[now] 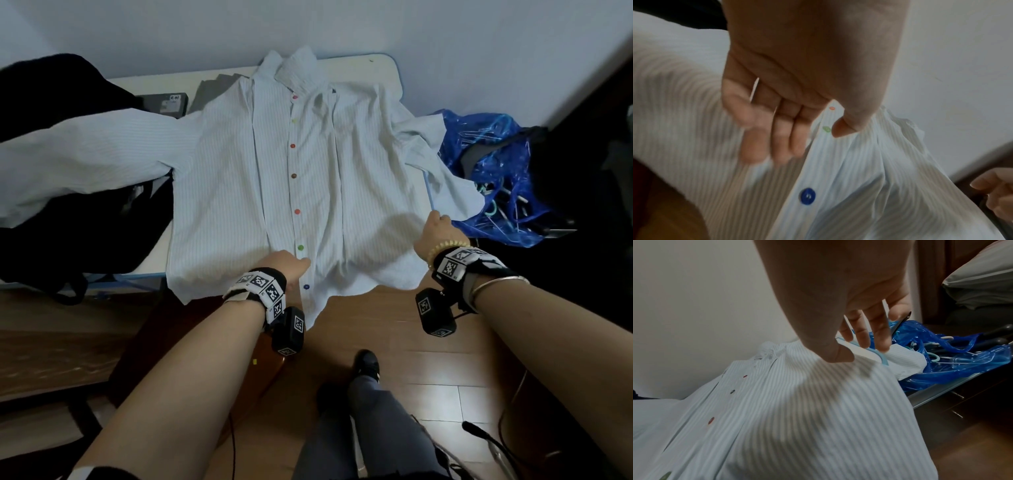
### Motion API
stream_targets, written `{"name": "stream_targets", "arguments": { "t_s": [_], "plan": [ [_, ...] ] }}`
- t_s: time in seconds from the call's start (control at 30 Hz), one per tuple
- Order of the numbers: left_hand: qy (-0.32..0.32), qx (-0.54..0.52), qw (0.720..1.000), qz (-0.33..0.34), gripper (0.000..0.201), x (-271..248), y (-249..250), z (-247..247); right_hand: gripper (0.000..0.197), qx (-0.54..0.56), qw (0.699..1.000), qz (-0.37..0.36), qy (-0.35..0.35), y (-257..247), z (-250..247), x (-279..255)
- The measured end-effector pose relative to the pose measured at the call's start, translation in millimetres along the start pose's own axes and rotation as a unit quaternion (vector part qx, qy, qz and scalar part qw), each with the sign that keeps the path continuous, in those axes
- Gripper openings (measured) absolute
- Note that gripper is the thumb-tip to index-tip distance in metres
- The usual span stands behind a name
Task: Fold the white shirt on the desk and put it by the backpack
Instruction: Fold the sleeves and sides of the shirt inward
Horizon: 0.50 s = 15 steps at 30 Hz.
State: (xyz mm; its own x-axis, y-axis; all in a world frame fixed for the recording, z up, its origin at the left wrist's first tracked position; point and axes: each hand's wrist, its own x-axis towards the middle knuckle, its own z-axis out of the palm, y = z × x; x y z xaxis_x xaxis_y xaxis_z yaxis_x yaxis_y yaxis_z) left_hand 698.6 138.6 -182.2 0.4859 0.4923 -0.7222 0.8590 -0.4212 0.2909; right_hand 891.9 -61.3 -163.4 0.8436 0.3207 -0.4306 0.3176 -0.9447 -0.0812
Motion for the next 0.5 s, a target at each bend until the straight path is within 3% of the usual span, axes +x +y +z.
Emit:
{"name": "stream_targets", "arguments": {
  "t_s": [0.13,0.23,0.4,0.5],
  "plan": [
    [0.110,0.040,0.992,0.047,0.043,9.7,16.3,-15.9,0.040,0.011,1.000,-0.015,0.009,2.6,-11.4,19.1],
    [0.138,0.033,0.985,0.097,0.040,23.4,43.1,-26.9,0.040,0.017,0.999,-0.030,0.023,4.7,-21.2,43.4],
    [0.168,0.006,0.974,0.152,0.019,47.6,100.8,-41.9,0.040,0.030,0.997,-0.065,0.024,11.6,-38.9,97.2],
    [0.210,-0.020,0.963,0.169,0.019,66.3,131.0,-48.9,0.040,0.038,0.994,-0.099,0.018,16.5,-51.4,129.9]
  ]
}}
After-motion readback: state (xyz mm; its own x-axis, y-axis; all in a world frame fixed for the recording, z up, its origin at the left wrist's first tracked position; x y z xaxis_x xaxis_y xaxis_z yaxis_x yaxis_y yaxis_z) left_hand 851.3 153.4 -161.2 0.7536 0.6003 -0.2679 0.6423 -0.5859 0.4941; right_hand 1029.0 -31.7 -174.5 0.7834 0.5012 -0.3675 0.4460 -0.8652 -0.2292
